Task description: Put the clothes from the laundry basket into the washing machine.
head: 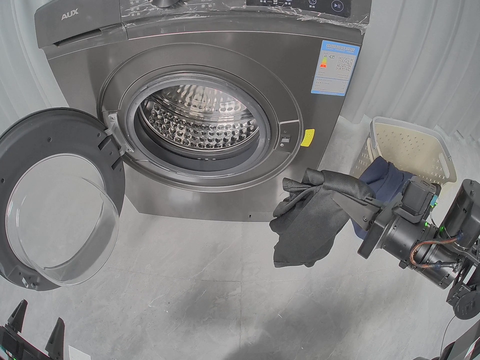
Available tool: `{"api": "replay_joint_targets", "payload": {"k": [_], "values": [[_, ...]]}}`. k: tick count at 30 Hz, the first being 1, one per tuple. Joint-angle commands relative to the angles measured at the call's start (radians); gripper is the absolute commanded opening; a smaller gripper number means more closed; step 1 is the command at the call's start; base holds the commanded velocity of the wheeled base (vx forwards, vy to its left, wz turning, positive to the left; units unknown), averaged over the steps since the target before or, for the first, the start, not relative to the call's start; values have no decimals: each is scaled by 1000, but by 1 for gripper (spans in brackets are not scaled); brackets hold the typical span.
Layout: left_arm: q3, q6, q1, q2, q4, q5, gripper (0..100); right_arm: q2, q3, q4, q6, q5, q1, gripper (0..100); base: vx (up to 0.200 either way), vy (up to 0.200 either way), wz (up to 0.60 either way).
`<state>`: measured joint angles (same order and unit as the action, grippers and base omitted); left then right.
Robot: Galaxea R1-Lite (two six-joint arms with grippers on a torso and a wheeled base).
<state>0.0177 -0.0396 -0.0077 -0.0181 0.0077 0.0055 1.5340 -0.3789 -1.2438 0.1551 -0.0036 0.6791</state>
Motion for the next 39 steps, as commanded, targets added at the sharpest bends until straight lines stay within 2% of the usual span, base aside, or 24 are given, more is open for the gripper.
{"api": "replay_joint_targets", "payload": {"k": [1, 10, 17, 20, 23, 26, 27, 28, 35, 39], "values": [[-15, 0, 0, 10, 0, 1, 100, 1, 0, 0, 1, 1, 0, 0, 0, 200, 0], [-15, 1, 3, 13, 0, 1, 100, 1, -6, 0, 4, -1, 10, 0, 0, 156, 0], [-18, 17, 6, 15, -5, -1, 100, 64, -66, 0, 64, -1, 45, 0, 0, 0, 0], [-18, 35, 8, 17, -3, -2, 100, 83, -84, 0, 83, -3, 59, 0, 0, 0, 0], [-18, 41, 9, 17, -3, -2, 100, 95, -113, 0, 84, -4, 60, 0, 0, 0, 0], [-18, 37, 9, 17, -5, -2, 100, 97, -146, 1, 83, -39, 68, 0, 0, 0, 0], [-18, 37, 9, 17, -5, -2, 100, 97, -146, 1, 83, -39, 68, 0, 0, 0, 0], [-18, 29, 11, 17, -5, -2, 100, 98, -170, 1, 84, -75, 85, 0, 0, 0, 0], [-18, 17, 11, 17, -5, -2, 100, 129, -201, 0, 84, -81, 86, 0, 0, 0, 0], [-18, 46, 9, 18, -5, -15, 100, 132, -199, 0, 84, -81, 88, 0, 0, 0, 0]]}}
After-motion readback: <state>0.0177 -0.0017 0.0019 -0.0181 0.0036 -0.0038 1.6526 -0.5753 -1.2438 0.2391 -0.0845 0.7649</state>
